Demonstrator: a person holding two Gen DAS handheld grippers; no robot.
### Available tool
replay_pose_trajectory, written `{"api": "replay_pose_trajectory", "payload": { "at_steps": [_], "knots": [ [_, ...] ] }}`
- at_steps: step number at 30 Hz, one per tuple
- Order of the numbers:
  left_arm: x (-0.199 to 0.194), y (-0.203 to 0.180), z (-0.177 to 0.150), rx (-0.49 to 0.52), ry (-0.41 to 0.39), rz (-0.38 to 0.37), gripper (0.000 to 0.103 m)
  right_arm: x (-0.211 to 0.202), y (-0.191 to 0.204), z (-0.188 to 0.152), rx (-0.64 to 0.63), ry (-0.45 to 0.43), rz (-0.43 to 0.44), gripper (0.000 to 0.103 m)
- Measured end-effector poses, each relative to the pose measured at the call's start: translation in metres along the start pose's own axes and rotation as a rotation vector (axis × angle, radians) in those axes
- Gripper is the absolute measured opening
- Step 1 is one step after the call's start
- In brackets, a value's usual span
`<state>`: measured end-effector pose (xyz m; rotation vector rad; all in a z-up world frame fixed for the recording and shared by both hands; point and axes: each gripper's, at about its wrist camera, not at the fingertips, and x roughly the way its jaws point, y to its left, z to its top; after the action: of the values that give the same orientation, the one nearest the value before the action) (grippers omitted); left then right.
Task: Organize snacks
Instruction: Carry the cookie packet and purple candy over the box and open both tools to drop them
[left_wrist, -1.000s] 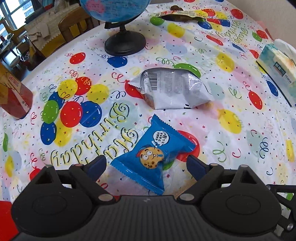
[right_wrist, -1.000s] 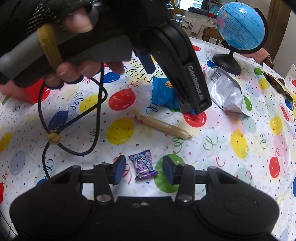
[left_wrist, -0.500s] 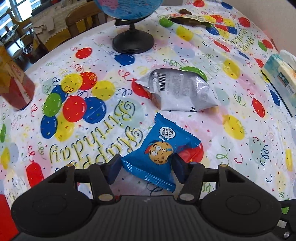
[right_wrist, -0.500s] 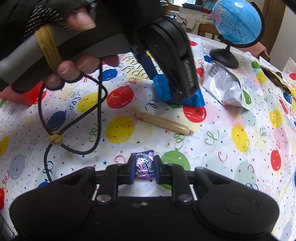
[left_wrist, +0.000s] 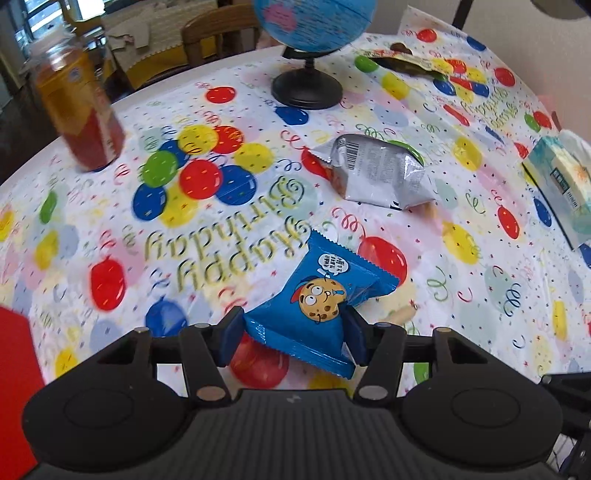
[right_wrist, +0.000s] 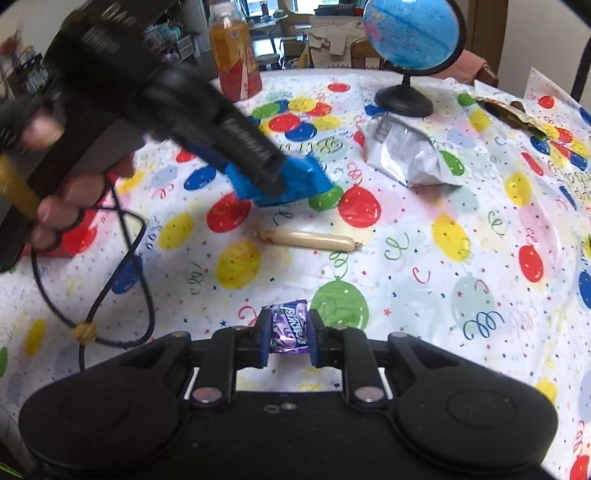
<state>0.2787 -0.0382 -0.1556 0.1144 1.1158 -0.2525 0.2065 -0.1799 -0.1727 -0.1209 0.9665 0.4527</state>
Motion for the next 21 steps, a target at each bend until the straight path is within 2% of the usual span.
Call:
{"api": "replay_pose_trajectory", "payload": {
  "at_steps": [9,21],
  "knots": [
    [-0.058,0.022,-0.033,-0.099,-0.075,0.023,0.056,-0.037,0.016,0.006,0.019,-0.078,0.021,0.018],
    [-0.134,0.068,-0.085,-0.253,-0.153,0.051,0.056,-0.076,0.066,0.028,-0.025,-0.165,0.086,0.018]
  ]
}}
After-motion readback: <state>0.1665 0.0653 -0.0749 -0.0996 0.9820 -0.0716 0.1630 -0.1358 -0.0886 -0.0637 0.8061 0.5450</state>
